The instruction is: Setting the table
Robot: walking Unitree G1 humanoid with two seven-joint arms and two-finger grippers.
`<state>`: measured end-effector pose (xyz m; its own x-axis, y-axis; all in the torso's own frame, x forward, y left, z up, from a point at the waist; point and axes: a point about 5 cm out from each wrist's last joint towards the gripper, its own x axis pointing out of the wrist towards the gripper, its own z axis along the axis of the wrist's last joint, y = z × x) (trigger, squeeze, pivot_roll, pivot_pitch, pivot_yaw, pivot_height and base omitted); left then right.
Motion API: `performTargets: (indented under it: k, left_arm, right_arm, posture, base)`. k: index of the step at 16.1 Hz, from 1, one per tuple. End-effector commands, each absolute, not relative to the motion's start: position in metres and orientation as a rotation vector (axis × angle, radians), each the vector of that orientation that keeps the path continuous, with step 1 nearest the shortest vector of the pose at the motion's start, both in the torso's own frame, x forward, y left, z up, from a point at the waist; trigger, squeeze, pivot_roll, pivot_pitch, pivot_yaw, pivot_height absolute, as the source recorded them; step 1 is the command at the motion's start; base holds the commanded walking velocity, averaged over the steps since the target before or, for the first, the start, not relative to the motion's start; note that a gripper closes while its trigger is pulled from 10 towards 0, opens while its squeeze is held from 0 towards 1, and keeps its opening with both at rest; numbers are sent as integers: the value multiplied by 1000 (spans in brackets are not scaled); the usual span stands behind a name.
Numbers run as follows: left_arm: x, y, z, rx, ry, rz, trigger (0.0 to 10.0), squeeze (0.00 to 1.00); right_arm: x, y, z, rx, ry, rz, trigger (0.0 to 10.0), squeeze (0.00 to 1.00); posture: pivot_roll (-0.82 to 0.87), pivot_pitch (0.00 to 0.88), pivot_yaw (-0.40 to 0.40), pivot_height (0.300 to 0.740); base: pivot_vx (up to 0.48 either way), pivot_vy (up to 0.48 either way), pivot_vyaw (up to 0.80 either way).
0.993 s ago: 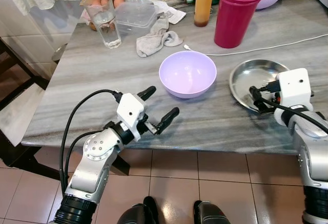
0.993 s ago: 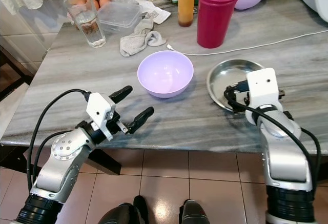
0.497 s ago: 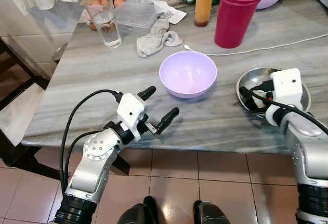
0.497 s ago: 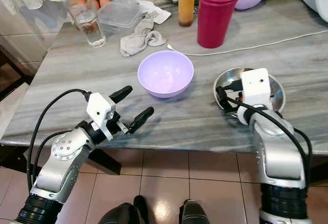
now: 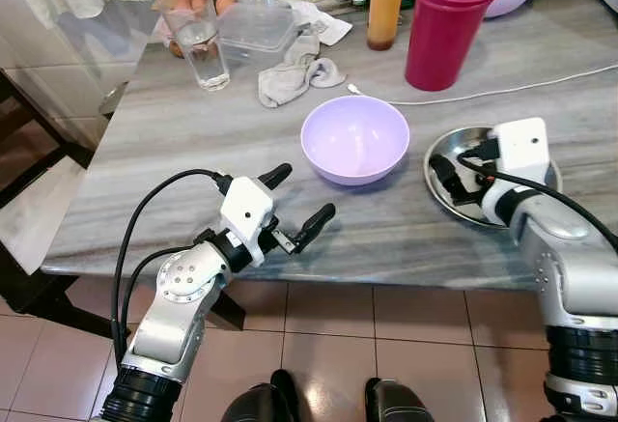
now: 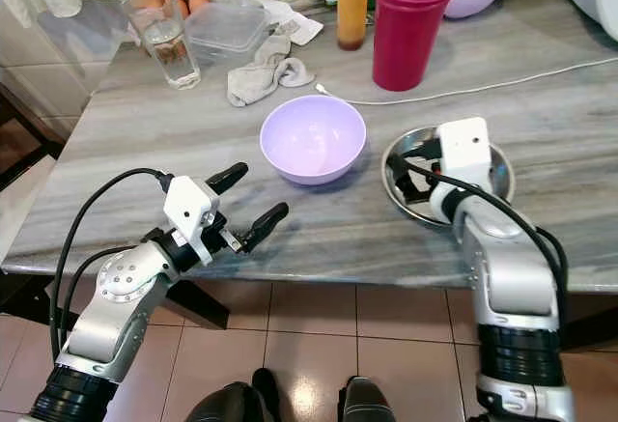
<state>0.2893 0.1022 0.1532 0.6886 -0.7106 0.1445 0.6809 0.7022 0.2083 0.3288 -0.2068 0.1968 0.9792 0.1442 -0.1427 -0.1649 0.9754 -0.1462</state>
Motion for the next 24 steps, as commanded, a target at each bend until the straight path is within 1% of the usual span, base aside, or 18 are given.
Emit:
performTargets:
  k: [1,4,7,8,12,14,16,17,18,21,22,23,24]
  left_arm:
    - [288,106,149,163,-199,-775,10000,0]
    - [288,105,149,163,-199,-772,10000,0]
    - [287,104,148,160,-197,-772,10000,0]
    - [287,104,148,160,-196,-772,10000,0]
    - [286,102,149,157,-205,-773,10000,0]
    - [286,107,153,146,-226,-751,10000,0]
    - [287,112,159,129,-248,-721,10000,0]
    - [290,117,164,116,-266,-682,10000,0]
    - [292,120,165,121,-267,-665,10000,0]
    - [294,123,166,124,-270,-627,10000,0]
    - [296,126,168,117,-280,-574,10000,0]
    - [296,131,172,90,-292,-496,10000,0]
    - [295,135,174,70,-290,-426,10000,0]
  right_arm:
    - [333,-200,197,-153,127,173,10000,0]
    - [339,-187,198,-142,117,211,10000,0]
    - [340,-180,197,-118,113,238,10000,0]
    - [340,-179,196,-136,115,243,10000,0]
    - [334,-185,194,-117,98,223,10000,0]
    - [322,-197,203,-70,22,180,10000,0]
    - [313,-199,215,-61,-39,174,10000,0]
    - [304,-202,228,-77,-96,150,10000,0]
    - [301,-202,231,-85,-112,138,10000,0]
    - [296,-205,235,-94,-129,98,10000,0]
    - [293,-207,235,-134,-134,62,10000,0]
    - [290,-213,238,-186,-162,-56,10000,0]
    - [288,-217,238,-200,-164,-125,10000,0]
  posture:
    - [-305,236,119,740]
    - [-302,238,114,740]
    - [-304,240,113,740]
    - [-309,242,111,740]
    - [-308,243,107,740]
    - [-308,244,106,740]
    - [-308,244,106,740]
    - [-313,243,106,740]
    - [-317,242,107,740]
    - [-319,238,109,740]
    - [-321,235,109,740]
    - [-320,234,109,740]
    - [-320,233,106,740]
  base:
    - [0,0,0]
    - [0,0,0]
    - [0,0,0]
    - [0,0,0]
    - [0,0,0]
    - [0,0,0]
    - [0,0,0]
    - [0,0,0]
    - [0,0,0]
    - [0,0,0]
    - [0,0,0]
    - [0,0,0]
    - [0,0,0]
